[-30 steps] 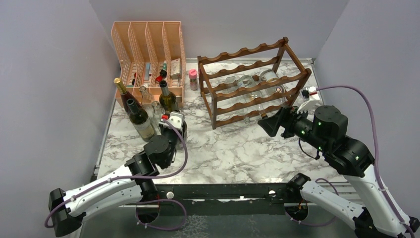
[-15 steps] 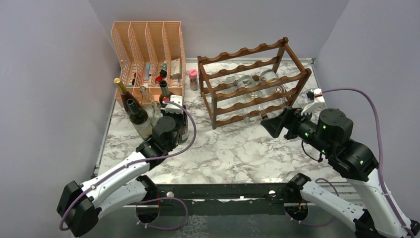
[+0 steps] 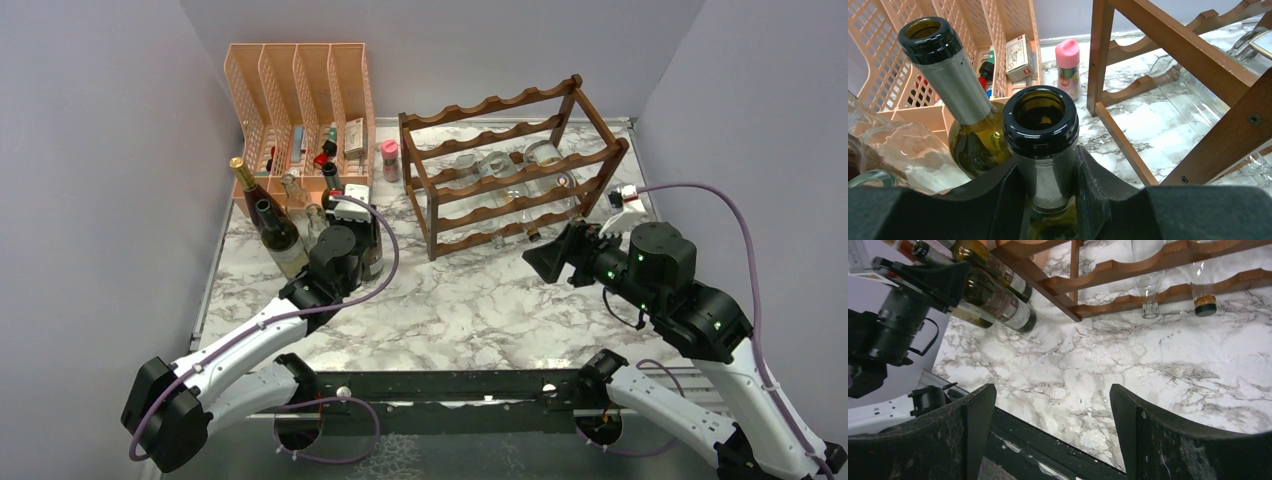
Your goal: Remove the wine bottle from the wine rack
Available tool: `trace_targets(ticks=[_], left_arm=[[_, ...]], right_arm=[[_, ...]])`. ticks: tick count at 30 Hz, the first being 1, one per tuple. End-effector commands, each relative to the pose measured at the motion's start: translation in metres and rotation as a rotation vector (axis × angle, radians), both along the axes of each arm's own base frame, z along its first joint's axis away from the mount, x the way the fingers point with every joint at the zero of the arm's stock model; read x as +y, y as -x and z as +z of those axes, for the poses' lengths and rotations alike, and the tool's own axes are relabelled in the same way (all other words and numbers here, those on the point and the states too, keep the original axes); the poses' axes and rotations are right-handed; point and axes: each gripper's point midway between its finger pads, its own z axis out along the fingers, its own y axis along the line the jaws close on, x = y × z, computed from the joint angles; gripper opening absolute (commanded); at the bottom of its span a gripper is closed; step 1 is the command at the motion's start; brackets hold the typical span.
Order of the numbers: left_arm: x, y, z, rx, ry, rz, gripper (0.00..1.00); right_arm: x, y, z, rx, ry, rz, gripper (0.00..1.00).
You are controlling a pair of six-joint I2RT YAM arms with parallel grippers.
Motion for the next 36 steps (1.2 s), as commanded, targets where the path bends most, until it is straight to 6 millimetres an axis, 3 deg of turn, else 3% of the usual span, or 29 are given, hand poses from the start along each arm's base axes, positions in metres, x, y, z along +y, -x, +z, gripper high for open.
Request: trace_targets(ticks=[1, 4, 6, 8, 11, 18, 25, 28, 32, 36], left_arm=[[0.009, 0.006, 0.02, -0.056, 0.075, 0.025, 0.46], [0.009, 0.011, 0.021, -0.045, 0.07, -0.001, 0.57], [0.008, 0.013, 0.023, -0.035, 0.065, -0.014, 0.69], [0.007, 0.016, 0.027, -0.023, 0.063, -0.029, 0.87], [0.0, 0.021, 0.042, -0.02, 0.072, -0.085, 0.98], [-0.005, 0.04, 0.09, -0.073, 0.134, -0.18, 0.99], [-0.022, 0.07, 0.126, -0.17, 0.168, -0.381, 0.99], [-0.038, 0.084, 0.131, -0.205, 0.162, -0.509, 0.99], [-0.058, 0.099, 0.122, -0.21, 0.146, -0.651, 0.99], [-0.074, 0.109, 0.108, -0.182, 0.145, -0.757, 0.99]], right_arm=[[0.003, -0.002, -0.017, 0.045, 0.015, -0.002, 0.87], [0.007, -0.003, -0.024, 0.063, 0.023, 0.006, 0.87], [0.009, -0.005, -0.026, 0.068, 0.023, 0.011, 0.87], [0.011, -0.005, -0.028, 0.073, 0.024, 0.017, 0.87], [0.014, -0.007, -0.032, 0.082, 0.025, 0.022, 0.87], [0.022, -0.011, -0.064, 0.143, 0.034, 0.031, 0.87], [0.037, -0.018, -0.126, 0.252, 0.031, 0.026, 0.87], [0.044, -0.023, -0.157, 0.303, 0.038, 0.021, 0.87], [0.044, -0.034, -0.195, 0.34, 0.066, -0.032, 0.87], [0.041, -0.049, -0.216, 0.328, 0.087, -0.091, 0.9]])
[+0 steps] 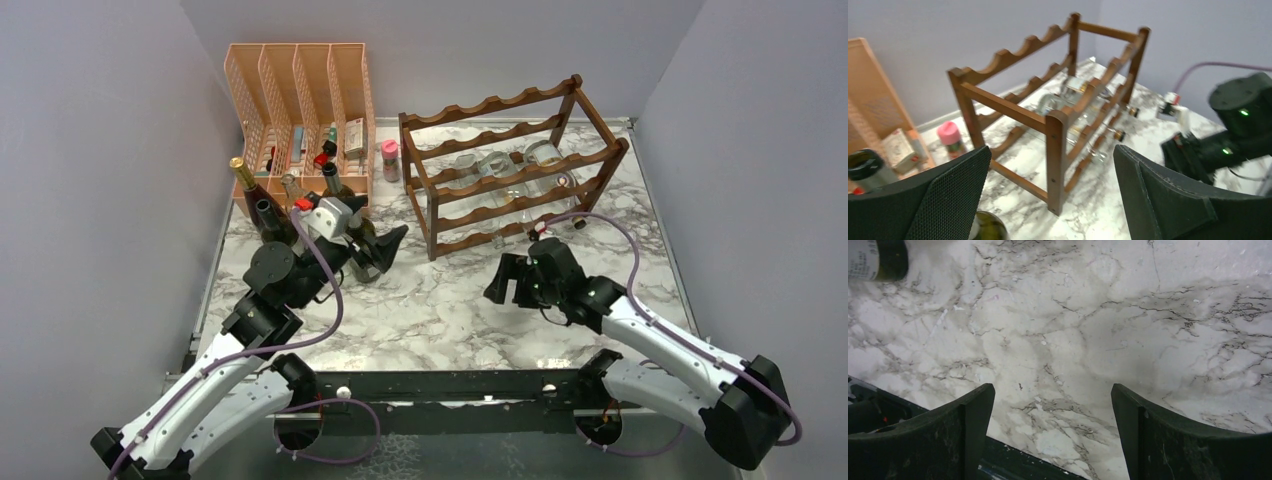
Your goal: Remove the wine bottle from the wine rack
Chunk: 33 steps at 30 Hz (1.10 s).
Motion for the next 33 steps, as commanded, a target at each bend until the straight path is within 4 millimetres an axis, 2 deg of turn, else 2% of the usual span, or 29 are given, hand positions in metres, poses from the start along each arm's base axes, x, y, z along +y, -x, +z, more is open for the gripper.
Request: trace_targets(ticks=[1, 5, 8, 16, 25, 33], left_arm=[[-0.027, 0.021, -0.016, -0.004, -0.024, -0.195, 0.99], [-0.029, 0.023, -0.033, 0.005, -0.021, -0.212, 0.99], [-0.025, 0.023, -0.043, -0.008, -0.021, -0.195, 0.99], [-0.008, 0.023, -0.057, -0.06, -0.002, -0.123, 0.99], [0.008, 0.017, -0.053, -0.087, -0.02, -0.031, 0.98], [0.011, 0.016, -0.052, -0.096, -0.022, -0.018, 0.98]], right_arm=[[0.009, -0.033, 0.002, -0.106, -0.044, -0.075, 0.9], [0.009, -0.055, 0.0, -0.157, -0.066, -0.098, 0.89], [0.002, -0.075, 0.0, -0.208, -0.072, -0.137, 0.85], [-0.015, -0.114, -0.012, -0.287, -0.156, -0.207, 0.77], [-0.011, -0.137, -0.031, -0.348, -0.2, -0.213, 0.7], [-0.005, -0.154, -0.036, -0.368, -0.248, -0.248, 0.65]])
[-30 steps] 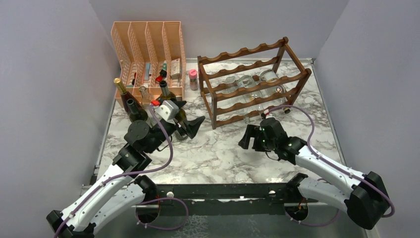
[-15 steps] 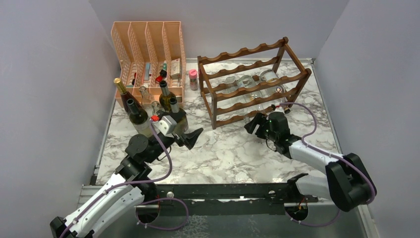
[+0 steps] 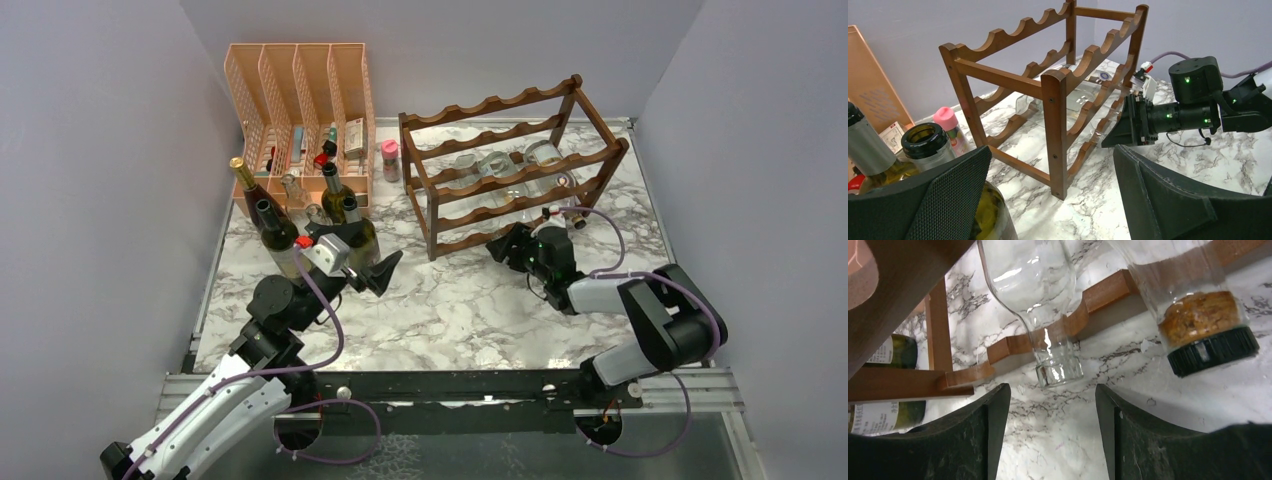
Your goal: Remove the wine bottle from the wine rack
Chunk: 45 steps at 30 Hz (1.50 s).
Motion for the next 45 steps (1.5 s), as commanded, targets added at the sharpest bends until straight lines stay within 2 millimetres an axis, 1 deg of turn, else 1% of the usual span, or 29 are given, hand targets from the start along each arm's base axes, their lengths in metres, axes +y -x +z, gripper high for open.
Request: trace_targets(ticks=[1, 4, 11, 15, 19, 22, 26, 30, 34, 37, 42, 43, 45], left_arm=[[0.007, -0.003, 0.011, -0.035, 0.015, 0.038, 0.98], [0.007, -0.004, 0.01, -0.035, 0.007, 0.044, 0.98], [0.01, -0.007, 0.006, -0.032, -0.01, 0.065, 0.97], [0.011, -0.009, 0.004, -0.026, -0.018, 0.074, 0.97], [0.01, -0.011, 0.001, -0.015, -0.027, 0.079, 0.97], [0.01, -0.012, -0.001, -0.008, -0.03, 0.081, 0.96], [0.008, -0.015, -0.005, 0.005, -0.037, 0.082, 0.96], [0.005, -0.018, -0.01, 0.022, -0.049, 0.08, 0.95], [0.003, -0.02, -0.015, 0.034, -0.062, 0.081, 0.94], [0.003, -0.022, -0.016, 0.039, -0.069, 0.084, 0.94], [0.004, -0.023, -0.018, 0.039, -0.085, 0.091, 0.94], [0.003, -0.022, -0.015, 0.033, -0.086, 0.087, 0.94], [0.001, -0.02, -0.009, 0.025, -0.091, 0.072, 0.94]], right_arm=[[0.008, -0.02, 0.013, -0.079, -0.061, -0.017, 0.65], [0.014, -0.029, 0.007, -0.062, -0.079, -0.014, 0.62], [0.028, -0.053, 0.008, -0.09, -0.111, 0.005, 0.6], [0.033, -0.06, 0.0, -0.069, -0.082, 0.023, 0.47], [0.027, -0.055, -0.002, -0.056, -0.042, 0.025, 0.36], [0.024, -0.045, -0.001, -0.054, -0.019, 0.044, 0.28], [0.026, -0.024, 0.003, -0.054, -0.022, 0.112, 0.18], [0.026, 0.0, 0.013, -0.069, -0.026, 0.174, 0.11], [0.023, 0.021, 0.026, -0.048, -0.023, 0.212, 0.02], [0.018, 0.04, 0.032, -0.02, -0.017, 0.23, 0.01], [0.007, 0.074, 0.038, 0.062, -0.02, 0.231, 0.01], [0.004, 0.084, 0.036, 0.101, -0.014, 0.231, 0.01], [0.0, 0.097, 0.044, 0.122, -0.019, 0.233, 0.01]])
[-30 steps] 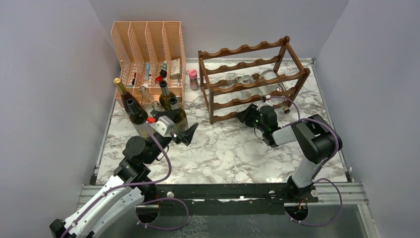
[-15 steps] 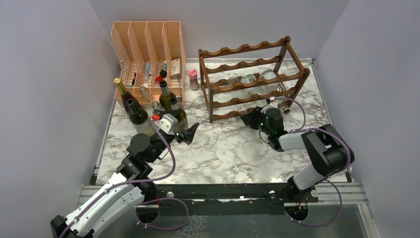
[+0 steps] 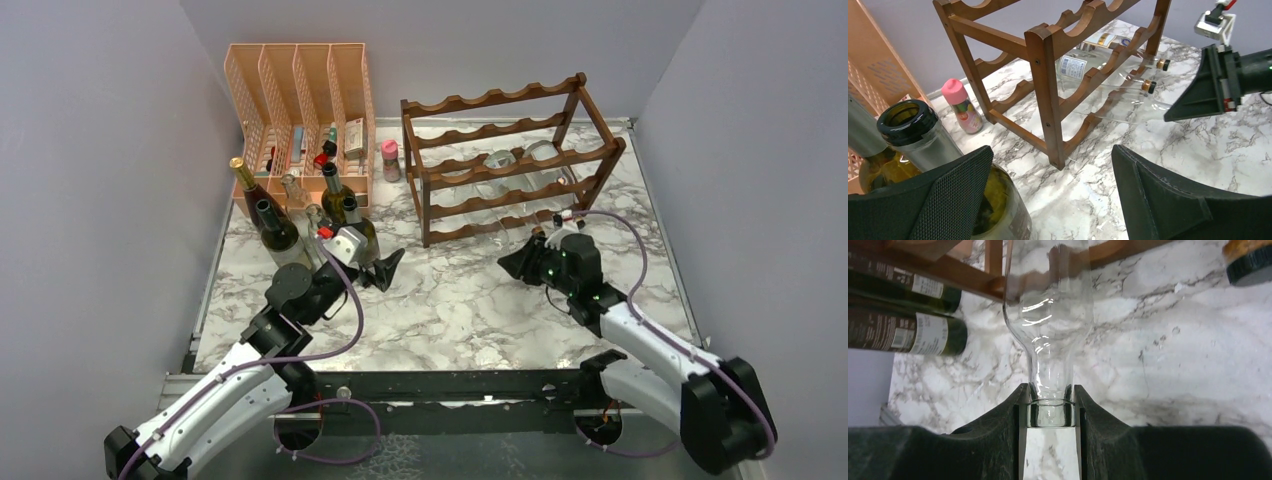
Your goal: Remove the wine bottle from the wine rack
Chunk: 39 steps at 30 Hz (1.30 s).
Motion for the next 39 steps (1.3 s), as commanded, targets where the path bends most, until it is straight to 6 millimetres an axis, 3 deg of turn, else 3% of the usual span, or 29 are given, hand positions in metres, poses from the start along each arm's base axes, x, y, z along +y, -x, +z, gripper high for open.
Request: trace_targets(ticks=[1, 7, 14, 21, 26, 32, 39], left_arm=[[0.001, 0.001, 0.025, -0.044, 0.003, -0.002, 0.94], [-0.013, 0.005, 0.053, -0.055, -0.054, -0.089, 0.94], [-0.046, 0.015, 0.082, -0.042, -0.05, -0.265, 0.94], [-0.086, 0.028, 0.081, 0.065, 0.039, -0.444, 0.93], [-0.122, 0.047, 0.063, 0.091, 0.014, -0.496, 0.93], [-0.165, 0.068, 0.024, 0.131, -0.118, -0.518, 0.93], [-0.209, 0.07, -0.027, 0.222, -0.339, -0.429, 0.92]], right_arm=[[-0.003, 0.046, -0.001, 0.137, 0.009, 0.069, 0.01], [-0.021, 0.069, 0.038, 0.142, 0.04, 0.026, 0.01], [-0.012, 0.091, 0.064, 0.24, -0.051, 0.052, 0.01], [-0.025, 0.091, 0.122, 0.135, 0.01, 0.039, 0.01], [-0.033, 0.095, 0.139, 0.107, 0.067, 0.047, 0.01], [-0.038, 0.102, 0.129, 0.124, 0.133, 0.086, 0.01], [-0.036, 0.104, 0.126, 0.133, 0.152, 0.126, 0.01]])
